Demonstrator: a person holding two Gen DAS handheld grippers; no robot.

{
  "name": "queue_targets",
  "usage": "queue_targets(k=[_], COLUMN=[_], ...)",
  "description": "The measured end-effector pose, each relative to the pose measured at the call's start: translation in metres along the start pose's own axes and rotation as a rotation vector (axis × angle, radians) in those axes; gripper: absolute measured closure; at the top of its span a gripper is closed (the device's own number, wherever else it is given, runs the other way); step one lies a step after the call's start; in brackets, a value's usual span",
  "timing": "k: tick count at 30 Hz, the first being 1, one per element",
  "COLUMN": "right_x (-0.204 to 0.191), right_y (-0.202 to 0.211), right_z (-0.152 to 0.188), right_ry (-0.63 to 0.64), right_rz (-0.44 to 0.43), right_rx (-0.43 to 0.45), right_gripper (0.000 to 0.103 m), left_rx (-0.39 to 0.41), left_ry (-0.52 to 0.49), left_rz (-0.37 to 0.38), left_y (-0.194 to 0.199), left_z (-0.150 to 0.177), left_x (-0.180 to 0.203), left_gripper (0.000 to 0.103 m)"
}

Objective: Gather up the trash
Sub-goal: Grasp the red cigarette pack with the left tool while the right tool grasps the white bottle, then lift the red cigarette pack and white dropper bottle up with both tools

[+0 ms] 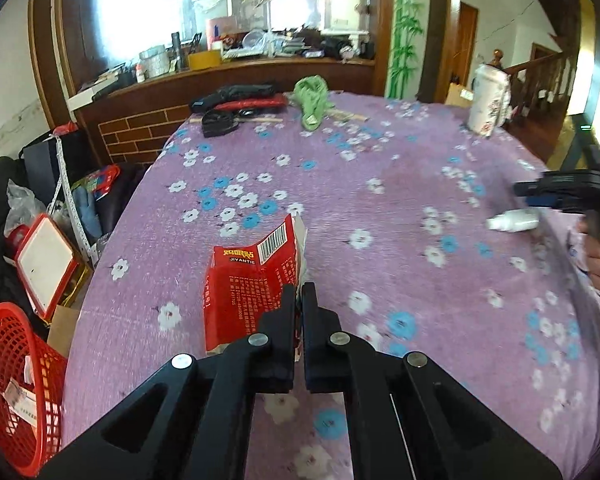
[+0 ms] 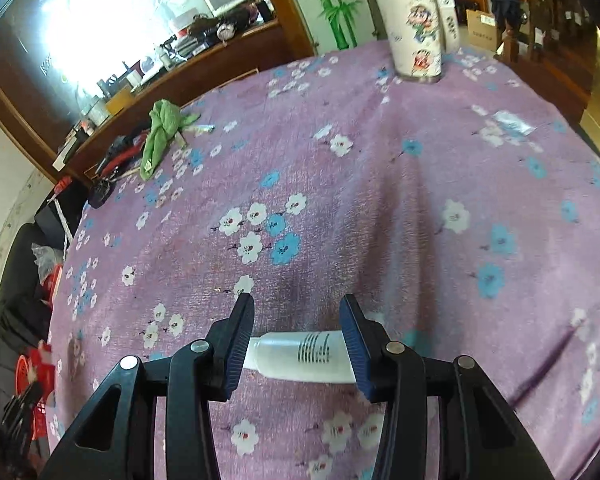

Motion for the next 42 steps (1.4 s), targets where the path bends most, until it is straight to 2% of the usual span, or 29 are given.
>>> queue_targets(k=[4,9,13,17,20,23,30,34,42], right_x=[-0.002,-0.018,-0.036,-0.052,-0.062,-0.071,-0.112,-0.128,-0.136], right_y=[-0.005,-0.004,-0.006,-0.008,-0.007,0.002,0.044,0.069,0.081], right_z=[0.008,0.036,0.057,0.073,0.084,0.100,0.162,0.198,0.238], right_ry=[0.006,0.065,0.138,0.216,0.238,0.221,0.223,0.199,0.185], right_rz=[-0.041,-0.073,-0.043,0.033,0.058,0.057,-0.070,-0.131,-0.149], right_rx=[-0.049,-0.119,-0.141,-0.129,-0.129,-0.130,-0.056,0.019,0.061], right_gripper=[0.056,0.056,0.056,0.056,0.070,0.071,0.071,0.071,0.071], left_rx=[0.009,0.009,0.011,0.007,0.009,0.017,0.024,0.038,0.051], left_ry=[-0.005,-0.010,-0.014,-0.017,-0.011,-0.003,0.002,-0.014,-0.024], left_rz=[0.033,0.056,0.065,0.077,0.080,0.080,0.095,0.096,0.104], left_y=[0.011,0.013,0.015,0.017,0.020,0.025,0.034,0.042,0.056], left_z=[0.007,0.012,0.016,0.023,0.027,0.032,0.049,0.059,0.071], left_x=[0.007,0.015,0.021,0.024,0.024,0.023,0.024,0.030,0.035], left_gripper=[0.101,0.101,0.101,0.101,0.101,0.101,0.101,0.101,0.101])
Point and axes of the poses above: each gripper's, at about its wrist camera, not at the fingertips, and y roughly against the way its jaws point, x to its right, z to its underside, the point moved 1 cm from there along -y, roughly the way its jaws point, and after that the axes turned 5 degrees about -x, right-handed, at the moved point
